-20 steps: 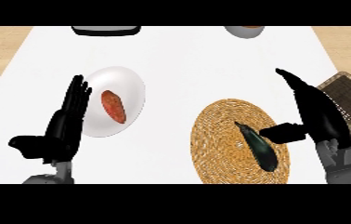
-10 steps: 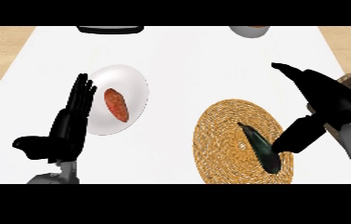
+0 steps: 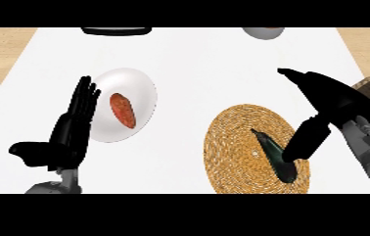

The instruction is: Pick the eggplant from the placemat and place it in the basket

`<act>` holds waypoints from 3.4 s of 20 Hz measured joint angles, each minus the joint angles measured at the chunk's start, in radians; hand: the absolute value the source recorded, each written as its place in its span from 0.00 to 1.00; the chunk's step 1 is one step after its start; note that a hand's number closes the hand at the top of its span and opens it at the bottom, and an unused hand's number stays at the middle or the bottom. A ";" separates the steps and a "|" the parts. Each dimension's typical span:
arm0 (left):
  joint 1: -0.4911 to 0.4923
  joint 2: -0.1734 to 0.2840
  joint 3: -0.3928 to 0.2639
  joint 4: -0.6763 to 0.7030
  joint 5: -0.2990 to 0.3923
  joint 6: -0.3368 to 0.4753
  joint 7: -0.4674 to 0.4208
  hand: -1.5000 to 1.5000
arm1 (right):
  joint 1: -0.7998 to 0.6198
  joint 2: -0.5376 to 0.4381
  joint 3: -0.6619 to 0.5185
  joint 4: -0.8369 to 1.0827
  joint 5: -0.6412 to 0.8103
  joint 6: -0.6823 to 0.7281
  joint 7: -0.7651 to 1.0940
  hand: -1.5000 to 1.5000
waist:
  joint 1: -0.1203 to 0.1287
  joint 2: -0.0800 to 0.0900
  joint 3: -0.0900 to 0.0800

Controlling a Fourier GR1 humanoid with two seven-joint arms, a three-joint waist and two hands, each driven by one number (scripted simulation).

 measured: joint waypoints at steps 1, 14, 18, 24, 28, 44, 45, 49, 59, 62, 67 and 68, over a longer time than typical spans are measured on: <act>0.006 0.000 -0.001 -0.004 -0.002 -0.001 -0.004 0.50 | -0.004 -0.002 0.013 0.010 -0.002 0.001 0.001 0.00 | 0.001 0.000 0.000; 0.022 -0.010 0.013 -0.023 -0.015 -0.008 0.006 0.50 | 0.136 0.033 0.079 0.002 0.105 -0.049 -0.041 0.00 | -0.014 0.000 0.003; 0.023 -0.015 0.020 -0.028 -0.020 -0.010 0.014 0.50 | 0.162 0.080 0.093 -0.003 0.161 -0.057 -0.041 0.00 | -0.013 0.001 0.003; 0.007 -0.022 0.029 -0.018 -0.027 -0.015 0.018 0.50 | 0.200 0.122 0.101 0.046 0.264 -0.063 -0.070 0.00 | -0.012 0.001 0.003; 0.019 -0.031 0.030 -0.015 -0.036 -0.021 0.004 0.50 | 0.226 0.148 0.083 0.074 0.312 -0.059 -0.090 0.00 | -0.012 0.001 0.003; 0.026 -0.053 0.050 -0.007 -0.050 -0.049 -0.006 0.50 | 0.330 0.267 0.039 0.167 0.451 -0.028 -0.136 0.00 | -0.012 0.002 0.003; 0.030 -0.052 0.053 -0.011 -0.050 -0.054 -0.006 0.50 | 0.335 0.280 0.034 0.177 0.461 -0.026 -0.140 0.00 | -0.012 0.002 0.003; 0.053 -0.058 0.055 -0.032 -0.052 -0.062 -0.008 0.50 | 0.382 0.286 0.007 0.177 0.482 -0.013 -0.163 0.00 | -0.013 0.002 0.003; 0.030 -0.073 0.072 -0.035 -0.069 -0.078 0.021 0.50 | 0.429 0.367 -0.052 0.227 0.578 0.038 -0.210 0.00 | -0.012 0.002 0.003; 0.022 -0.085 0.076 -0.011 -0.082 -0.076 0.004 0.50 | 0.439 0.386 -0.078 0.234 0.603 0.053 -0.222 0.00 | -0.013 0.002 0.003; 0.028 -0.096 0.079 -0.025 -0.093 -0.081 0.015 0.50 | 0.465 0.427 -0.114 0.270 0.665 0.067 -0.256 1.00 | -0.013 0.002 0.003; 0.030 -0.100 0.083 -0.018 -0.092 -0.083 0.006 0.50 | 0.457 0.436 -0.125 0.282 0.670 0.079 -0.264 1.00 | -0.013 0.002 0.003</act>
